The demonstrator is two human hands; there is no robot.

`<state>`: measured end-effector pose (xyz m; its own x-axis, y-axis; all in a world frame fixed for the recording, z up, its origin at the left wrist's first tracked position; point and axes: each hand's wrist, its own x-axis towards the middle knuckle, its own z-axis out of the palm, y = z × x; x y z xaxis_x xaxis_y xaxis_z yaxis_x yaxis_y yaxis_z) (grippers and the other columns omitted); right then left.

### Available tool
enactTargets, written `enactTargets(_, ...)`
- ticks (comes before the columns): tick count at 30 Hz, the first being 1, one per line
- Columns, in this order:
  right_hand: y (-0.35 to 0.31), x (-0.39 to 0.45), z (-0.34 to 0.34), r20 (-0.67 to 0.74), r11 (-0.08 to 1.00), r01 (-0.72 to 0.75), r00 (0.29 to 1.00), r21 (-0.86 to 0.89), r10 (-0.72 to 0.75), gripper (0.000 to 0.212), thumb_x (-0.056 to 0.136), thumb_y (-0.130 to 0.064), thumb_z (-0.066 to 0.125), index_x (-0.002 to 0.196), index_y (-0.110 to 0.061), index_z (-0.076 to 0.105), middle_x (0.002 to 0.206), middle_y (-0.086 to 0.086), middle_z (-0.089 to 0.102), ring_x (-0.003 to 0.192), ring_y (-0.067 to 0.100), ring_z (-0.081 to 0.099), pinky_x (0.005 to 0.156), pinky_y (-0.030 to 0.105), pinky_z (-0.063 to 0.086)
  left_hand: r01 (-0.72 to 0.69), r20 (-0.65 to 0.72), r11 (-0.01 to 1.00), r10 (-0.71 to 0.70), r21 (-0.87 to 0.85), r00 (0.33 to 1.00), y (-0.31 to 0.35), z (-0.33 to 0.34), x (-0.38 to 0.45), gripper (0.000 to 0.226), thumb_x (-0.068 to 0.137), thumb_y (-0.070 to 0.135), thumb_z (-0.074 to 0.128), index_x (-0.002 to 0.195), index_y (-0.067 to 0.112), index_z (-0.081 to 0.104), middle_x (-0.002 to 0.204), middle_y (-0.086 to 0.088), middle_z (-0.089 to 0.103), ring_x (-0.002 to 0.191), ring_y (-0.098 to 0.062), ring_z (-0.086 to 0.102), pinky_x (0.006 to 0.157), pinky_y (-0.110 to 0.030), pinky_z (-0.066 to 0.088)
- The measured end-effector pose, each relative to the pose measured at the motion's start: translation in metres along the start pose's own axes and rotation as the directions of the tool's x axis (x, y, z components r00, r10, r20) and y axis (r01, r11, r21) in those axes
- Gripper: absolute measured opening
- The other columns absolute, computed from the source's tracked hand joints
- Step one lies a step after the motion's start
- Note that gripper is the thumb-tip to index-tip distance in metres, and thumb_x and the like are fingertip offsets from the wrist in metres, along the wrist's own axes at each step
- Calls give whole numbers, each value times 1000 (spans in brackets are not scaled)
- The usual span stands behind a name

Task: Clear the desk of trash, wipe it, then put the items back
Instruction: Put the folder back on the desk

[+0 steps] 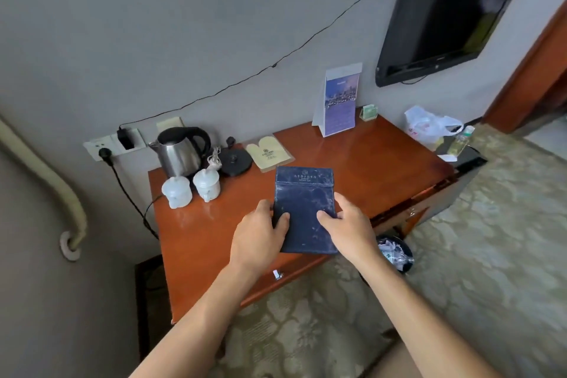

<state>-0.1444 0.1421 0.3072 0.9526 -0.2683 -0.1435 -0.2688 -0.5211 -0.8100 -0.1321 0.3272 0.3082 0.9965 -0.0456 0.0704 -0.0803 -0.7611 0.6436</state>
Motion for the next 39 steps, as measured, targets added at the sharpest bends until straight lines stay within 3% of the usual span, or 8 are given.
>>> enactTargets(11,11,117,-10,-37,993,-111,993,-51,109,22,97,-27,61,115,-40,57,78,-6,71,73,13,70,66,34,57,-5,105,997,13,-83,994,6,51,121,25,96,38,65,109,18,59,83,4,66,79,-22,63,70,-40,50)
enactTargets(16,35,205,-21,-4,992,-103,995,-74,103,31,97,-28,61,127,-35,58,95,-10,73,90,16,71,82,42,60,17,131,999,-12,-37,991,15,102,190,25,97,37,65,114,20,58,84,5,65,79,-20,64,66,-36,50)
enactTargets(19,52,271,-34,31,994,-102,994,-45,104,35,98,-26,63,130,-36,52,104,-10,71,92,14,70,71,33,60,76,119,997,-73,-21,990,28,140,241,26,95,39,66,115,23,60,87,5,63,80,-17,62,65,-34,48)
enactTargets(22,64,335,-51,99,991,-124,987,-48,129,41,95,-19,67,123,-36,41,114,-6,66,92,14,66,57,21,51,158,128,987,-154,-17,980,45,180,289,28,95,38,66,118,26,60,89,5,63,80,-17,62,64,-32,47)
enactTargets(25,76,395,-65,156,987,-130,977,-94,144,43,94,-17,68,117,-36,37,115,-5,64,89,14,64,57,20,50,246,123,969,-242,-21,962,60,216,327,31,94,38,67,121,25,59,91,5,64,82,-17,63,66,-33,51)
enactTargets(28,85,447,-69,212,987,-106,969,-123,131,43,94,-17,69,120,-36,40,115,-6,63,92,14,64,57,18,50,329,125,944,-325,-19,938,67,245,359,33,95,37,68,124,22,60,92,4,64,82,-18,63,63,-31,45)
enactTargets(33,101,515,-54,296,988,-84,948,-127,119,39,94,-14,70,118,-32,45,108,-9,59,84,11,59,56,15,49,447,111,895,-443,-14,890,65,277,406,51,96,33,67,144,23,51,91,4,63,80,-15,63,59,-28,42)
enactTargets(39,116,580,-15,358,989,-108,923,-102,138,39,86,-6,73,109,-31,53,110,-3,66,91,15,64,56,16,42,530,95,848,-527,-5,844,38,303,458,57,97,30,68,150,25,47,91,6,63,79,-14,65,69,-36,59)
